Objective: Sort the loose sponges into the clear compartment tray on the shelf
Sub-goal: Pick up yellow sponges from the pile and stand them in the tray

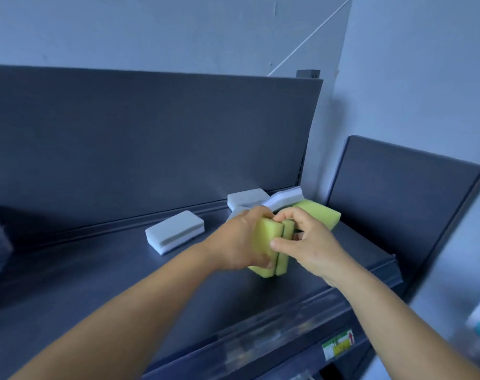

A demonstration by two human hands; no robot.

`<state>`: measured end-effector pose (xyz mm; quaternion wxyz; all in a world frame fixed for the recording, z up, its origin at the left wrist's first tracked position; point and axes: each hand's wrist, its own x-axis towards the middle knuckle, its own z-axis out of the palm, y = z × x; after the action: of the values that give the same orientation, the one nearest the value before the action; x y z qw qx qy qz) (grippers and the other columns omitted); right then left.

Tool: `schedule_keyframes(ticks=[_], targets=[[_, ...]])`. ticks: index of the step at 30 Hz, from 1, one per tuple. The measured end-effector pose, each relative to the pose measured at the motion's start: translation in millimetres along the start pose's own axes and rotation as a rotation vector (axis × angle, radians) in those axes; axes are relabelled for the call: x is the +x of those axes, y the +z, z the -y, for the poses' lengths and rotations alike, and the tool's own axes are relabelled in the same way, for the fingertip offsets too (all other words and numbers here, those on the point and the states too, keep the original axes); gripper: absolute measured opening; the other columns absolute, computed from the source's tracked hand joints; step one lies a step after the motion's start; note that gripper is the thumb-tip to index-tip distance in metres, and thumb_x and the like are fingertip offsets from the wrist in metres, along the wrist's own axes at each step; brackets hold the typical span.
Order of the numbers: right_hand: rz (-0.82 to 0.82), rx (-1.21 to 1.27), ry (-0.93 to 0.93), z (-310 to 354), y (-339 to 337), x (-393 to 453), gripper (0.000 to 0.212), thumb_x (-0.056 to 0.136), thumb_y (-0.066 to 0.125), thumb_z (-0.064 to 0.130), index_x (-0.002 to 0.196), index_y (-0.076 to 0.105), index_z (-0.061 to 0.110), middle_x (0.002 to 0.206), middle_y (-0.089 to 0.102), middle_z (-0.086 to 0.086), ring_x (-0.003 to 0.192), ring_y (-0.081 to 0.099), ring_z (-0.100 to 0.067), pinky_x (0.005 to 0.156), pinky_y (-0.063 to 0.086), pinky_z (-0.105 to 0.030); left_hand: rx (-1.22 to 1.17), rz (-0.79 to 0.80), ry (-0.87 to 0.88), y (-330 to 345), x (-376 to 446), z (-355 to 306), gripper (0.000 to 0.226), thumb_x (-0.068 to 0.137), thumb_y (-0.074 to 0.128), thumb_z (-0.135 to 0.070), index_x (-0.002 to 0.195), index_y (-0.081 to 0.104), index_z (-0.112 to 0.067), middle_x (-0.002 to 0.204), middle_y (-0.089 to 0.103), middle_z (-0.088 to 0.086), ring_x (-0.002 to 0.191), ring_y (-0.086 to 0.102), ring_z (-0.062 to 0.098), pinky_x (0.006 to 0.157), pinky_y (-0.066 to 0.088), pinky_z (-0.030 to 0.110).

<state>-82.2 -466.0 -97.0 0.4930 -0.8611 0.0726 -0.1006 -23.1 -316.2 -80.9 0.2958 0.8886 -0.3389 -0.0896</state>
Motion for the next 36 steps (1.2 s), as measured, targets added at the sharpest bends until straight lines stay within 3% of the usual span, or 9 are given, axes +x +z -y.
schedule_keyframes(ticks=[3, 10, 14, 16, 18, 22, 25, 32, 36], targets=[[-0.003, 0.045, -0.049, 8.9, 7.9, 1.4, 0.028, 0.07, 0.076, 0.028, 0.09, 0.058, 0.037, 0.098, 0.065, -0.003, 0.091, 0.063, -0.027, 0.071, 0.052, -0.038, -0.018, -0.156, -0.014, -6.2, -18.5, 5.4, 0.071, 0.067, 0.082, -0.025, 0.124, 0.04, -0.029, 0.115, 0.044, -0.01, 0.096, 0.051, 0.012, 0.072, 0.046, 0.02], [-0.014, 0.095, -0.253, 43.8, 45.0, 4.3, 0.017, 0.08, 0.068, 0.016, 0.08, 0.056, 0.028, 0.077, 0.061, 0.009, 0.064, 0.052, -0.014, 0.06, 0.042, -0.024, 0.049, -0.347, -0.105, -43.0, -78.0, 28.8, 0.041, 0.077, 0.075, -0.031, 0.107, 0.046, -0.03, 0.102, 0.052, -0.014, 0.081, 0.049, 0.002, 0.073, 0.043, 0.024], [0.044, 0.03, -0.341, 69.4, 70.2, -1.6, 0.028, 0.085, 0.066, 0.016, 0.105, 0.057, 0.033, 0.094, 0.061, 0.02, 0.079, 0.058, 0.0, 0.066, 0.043, -0.013, 0.117, -0.401, -0.173, -70.7, -115.7, 43.2, 0.038, 0.08, 0.072, -0.028, 0.115, 0.057, -0.03, 0.106, 0.058, -0.012, 0.089, 0.051, 0.007, 0.075, 0.041, 0.019], [0.044, -0.017, -0.373, 82.0, 83.9, -5.2, 0.03, 0.085, 0.066, 0.016, 0.111, 0.06, 0.03, 0.096, 0.064, 0.015, 0.084, 0.06, -0.007, 0.071, 0.046, -0.021, 0.156, -0.44, -0.219, -81.4, -135.8, 50.6, 0.036, 0.081, 0.071, -0.028, 0.115, 0.059, -0.03, 0.104, 0.058, -0.01, 0.088, 0.051, 0.008, 0.075, 0.039, 0.019], [0.055, -0.057, -0.396, 95.3, 99.7, -11.0, 0.031, 0.084, 0.066, 0.018, 0.112, 0.062, 0.029, 0.096, 0.064, 0.013, 0.087, 0.061, -0.013, 0.075, 0.047, -0.026, 0.201, -0.482, -0.266, -91.0, -156.8, 58.0, 0.035, 0.082, 0.07, -0.027, 0.115, 0.06, -0.028, 0.101, 0.055, -0.009, 0.086, 0.051, 0.01, 0.076, 0.039, 0.02], [0.106, -0.079, -0.468, 121.0, 136.3, -24.8, 0.034, 0.084, 0.066, 0.019, 0.115, 0.06, 0.031, 0.103, 0.062, 0.012, 0.087, 0.061, -0.013, 0.07, 0.043, -0.017, 0.241, -0.548, -0.335, -109.2, -202.1, 72.8, 0.033, 0.083, 0.068, -0.025, 0.115, 0.06, -0.027, 0.104, 0.055, -0.009, 0.092, 0.054, 0.013, 0.08, 0.043, 0.024], [0.146, -0.064, -0.521, 146.5, 166.4, -40.8, 0.04, 0.085, 0.065, 0.017, 0.123, 0.057, 0.031, 0.106, 0.056, 0.013, 0.096, 0.058, -0.013, 0.078, 0.039, -0.021, 0.243, -0.584, -0.359, -124.5, -238.8, 87.3, 0.038, 0.084, 0.067, -0.024, 0.12, 0.057, -0.03, 0.109, 0.057, -0.007, 0.089, 0.053, 0.013, 0.078, 0.041, 0.023], [0.155, -0.102, -0.626, 203.6, 242.3, -86.0, 0.034, 0.088, 0.06, 0.017, 0.118, 0.059, 0.031, 0.11, 0.056, 0.014, 0.091, 0.049, -0.006, 0.068, 0.034, -0.004, 0.258, -0.627, -0.397, -165.7, -335.9, 126.7, 0.04, 0.084, 0.069, -0.026, 0.122, 0.057, -0.03, 0.111, 0.056, -0.007, 0.068, 0.047, 0.003, 0.068, 0.038, 0.023], [0.151, -0.117, -0.645, 235.6, 288.1, -115.1, 0.034, 0.088, 0.059, 0.017, 0.119, 0.059, 0.031, 0.107, 0.052, 0.013, 0.089, 0.047, -0.006, 0.066, 0.033, 0.001, 0.243, -0.63, -0.414, -188.6, -391.4, 154.7, 0.039, 0.084, 0.069, -0.023, 0.121, 0.057, -0.029, 0.112, 0.057, -0.006, 0.072, 0.049, 0.007, 0.07, 0.038, 0.024]])
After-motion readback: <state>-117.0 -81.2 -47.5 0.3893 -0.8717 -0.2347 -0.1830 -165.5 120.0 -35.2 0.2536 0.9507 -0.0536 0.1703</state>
